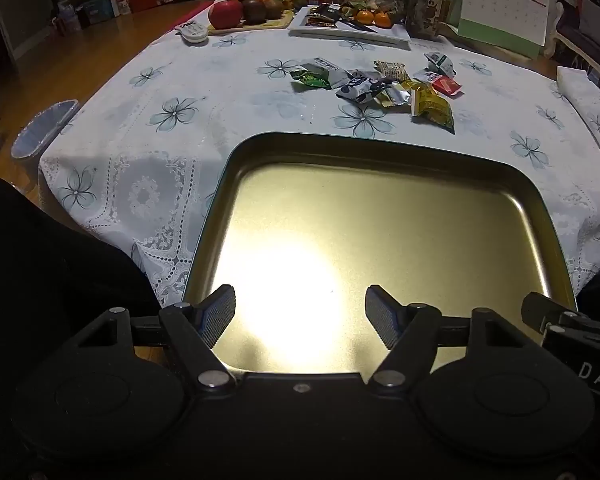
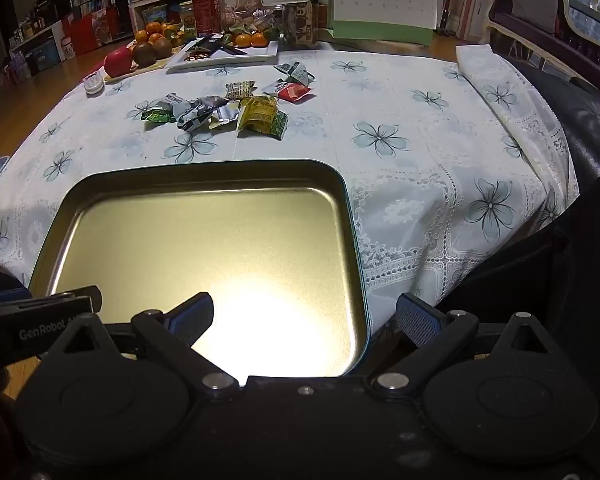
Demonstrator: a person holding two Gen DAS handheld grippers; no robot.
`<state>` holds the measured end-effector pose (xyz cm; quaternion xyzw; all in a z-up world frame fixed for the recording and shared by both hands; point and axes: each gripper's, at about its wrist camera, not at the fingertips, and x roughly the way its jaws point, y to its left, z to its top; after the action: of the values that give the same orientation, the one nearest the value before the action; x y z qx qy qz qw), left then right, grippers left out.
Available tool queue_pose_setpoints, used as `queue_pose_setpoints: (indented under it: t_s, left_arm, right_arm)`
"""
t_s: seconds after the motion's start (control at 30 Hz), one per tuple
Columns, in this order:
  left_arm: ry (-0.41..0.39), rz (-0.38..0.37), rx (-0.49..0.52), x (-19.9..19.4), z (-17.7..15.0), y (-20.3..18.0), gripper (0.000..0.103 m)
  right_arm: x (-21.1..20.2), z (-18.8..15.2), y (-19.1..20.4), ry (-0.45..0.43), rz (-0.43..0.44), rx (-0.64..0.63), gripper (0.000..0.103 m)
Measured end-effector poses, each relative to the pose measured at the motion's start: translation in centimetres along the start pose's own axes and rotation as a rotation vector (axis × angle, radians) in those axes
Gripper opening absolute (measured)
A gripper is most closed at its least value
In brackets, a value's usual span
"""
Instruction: Organize snacks
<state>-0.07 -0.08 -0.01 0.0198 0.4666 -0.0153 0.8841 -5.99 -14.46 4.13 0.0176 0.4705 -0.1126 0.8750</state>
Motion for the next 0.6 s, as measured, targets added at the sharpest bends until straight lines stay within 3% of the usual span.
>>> queue_pose_setpoints:
  t_s: [0.07,0.1,0.2,0.47,0.6]
  left_arm:
    - [-0.001,0.004,0.010,-0.1,-0.2,-0.3,0.072]
    - [0.036,-0.006,0.002,0.5,0.1,-0.3,0.072]
    - [-0.005,0.001,0.007,0.3,-0.8,-0.8,0.072]
    - [0.028,-0.020,-0.023,0.4,-0.2,0.2,0.069]
    - [0.039,-0.026,-0.024,0.4,-0.3,0.3,0.069]
  right_arm:
    - [0.0,0.0,0.0,0.003,0.002,0.001,0.103]
    - [0.0,0.0,0.0,0.003,0.002,0.000,0.103]
    - [0.0,-0.1,0.1,0.001,0.001,-0.005,0.103]
    - [0.3,-1.0,0.6,0.006,0.000,-0.019,0.103]
    - [0.5,-0.1,0.2,0.051,0.011,-0.015,0.103]
